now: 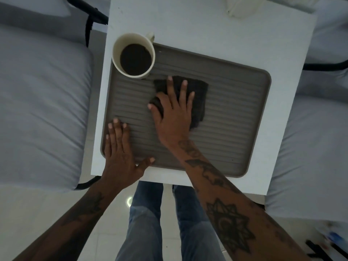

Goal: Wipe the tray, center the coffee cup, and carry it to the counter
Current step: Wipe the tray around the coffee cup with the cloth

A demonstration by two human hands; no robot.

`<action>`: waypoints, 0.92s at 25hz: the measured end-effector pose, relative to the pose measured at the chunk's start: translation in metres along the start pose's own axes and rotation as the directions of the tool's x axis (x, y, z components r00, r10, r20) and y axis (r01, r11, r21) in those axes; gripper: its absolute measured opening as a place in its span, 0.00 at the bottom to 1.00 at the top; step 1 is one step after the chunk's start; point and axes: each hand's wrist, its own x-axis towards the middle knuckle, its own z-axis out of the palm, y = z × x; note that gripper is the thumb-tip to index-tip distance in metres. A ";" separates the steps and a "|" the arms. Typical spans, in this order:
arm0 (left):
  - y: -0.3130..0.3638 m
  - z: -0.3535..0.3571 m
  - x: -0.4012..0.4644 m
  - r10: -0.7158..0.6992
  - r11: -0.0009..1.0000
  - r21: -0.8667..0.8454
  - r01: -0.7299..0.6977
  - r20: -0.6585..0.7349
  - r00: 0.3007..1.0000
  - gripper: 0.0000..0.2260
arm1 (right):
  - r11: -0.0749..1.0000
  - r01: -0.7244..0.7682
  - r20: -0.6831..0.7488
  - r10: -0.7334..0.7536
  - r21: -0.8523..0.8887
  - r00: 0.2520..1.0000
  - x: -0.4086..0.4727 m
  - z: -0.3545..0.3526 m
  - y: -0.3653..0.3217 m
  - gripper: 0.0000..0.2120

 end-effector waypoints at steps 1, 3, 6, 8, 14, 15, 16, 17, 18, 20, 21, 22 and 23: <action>0.000 0.000 0.000 0.001 1.000 0.003 -0.001 0.008 1.000 0.55 | 0.996 0.085 0.011 -0.084 -0.034 0.996 0.000 0.005 0.000 0.17; 0.000 -0.001 0.000 -0.002 1.000 0.006 0.002 0.023 1.000 0.55 | 0.980 0.167 0.023 -0.166 -0.104 0.986 0.001 0.000 0.019 0.21; 0.002 -0.001 0.001 0.000 1.000 0.002 -0.001 0.010 1.000 0.55 | 0.979 -0.043 -0.020 0.040 -0.199 0.999 -0.009 -0.026 0.075 0.27; 0.001 -0.002 0.000 -0.002 1.000 -0.003 0.002 0.007 1.000 0.55 | 0.961 -0.193 -0.052 0.186 -0.199 0.981 -0.017 -0.043 0.106 0.28; 0.001 -0.001 0.000 -0.005 1.000 0.016 0.005 -0.013 1.000 0.55 | 0.980 -0.067 -0.024 0.063 -0.189 0.998 0.012 -0.005 0.032 0.27; 0.001 0.000 0.001 -0.004 1.000 0.024 0.004 -0.014 1.000 0.55 | 0.981 0.074 0.033 -0.069 -0.179 0.997 0.013 0.004 0.012 0.27; 0.001 0.001 0.001 -0.003 1.000 0.028 0.003 -0.011 1.000 0.55 | 0.970 0.177 0.074 -0.167 -0.164 0.983 0.012 0.009 -0.001 0.27; 0.002 0.000 0.001 -0.005 0.999 0.032 0.006 -0.007 1.000 0.55 | 0.960 0.234 0.089 -0.222 -0.156 0.971 0.013 0.011 -0.003 0.26; 0.002 0.000 0.001 -0.011 0.999 0.035 0.011 -0.003 1.000 0.55 | 0.954 0.258 0.096 -0.246 -0.152 0.964 0.013 0.007 0.004 0.26; 0.002 -0.001 0.001 -0.015 0.999 0.035 0.014 0.002 1.000 0.55 | 0.960 0.222 0.100 -0.207 -0.169 0.973 0.011 -0.011 0.033 0.25; 0.003 -0.002 0.000 -0.015 0.999 0.031 0.015 0.002 1.000 0.55 | 0.968 0.160 0.082 -0.146 -0.196 0.986 0.005 -0.022 0.052 0.25; 0.003 -0.003 0.000 -0.015 1.000 0.027 0.015 0.003 1.000 0.55 | 0.973 0.086 0.057 -0.075 -0.216 0.996 -0.002 -0.033 0.072 0.25; 0.003 -0.003 0.000 -0.014 1.000 0.027 0.014 0.004 1.000 0.55 | 0.974 0.019 0.033 -0.012 -0.226 0.999 -0.009 -0.042 0.089 0.24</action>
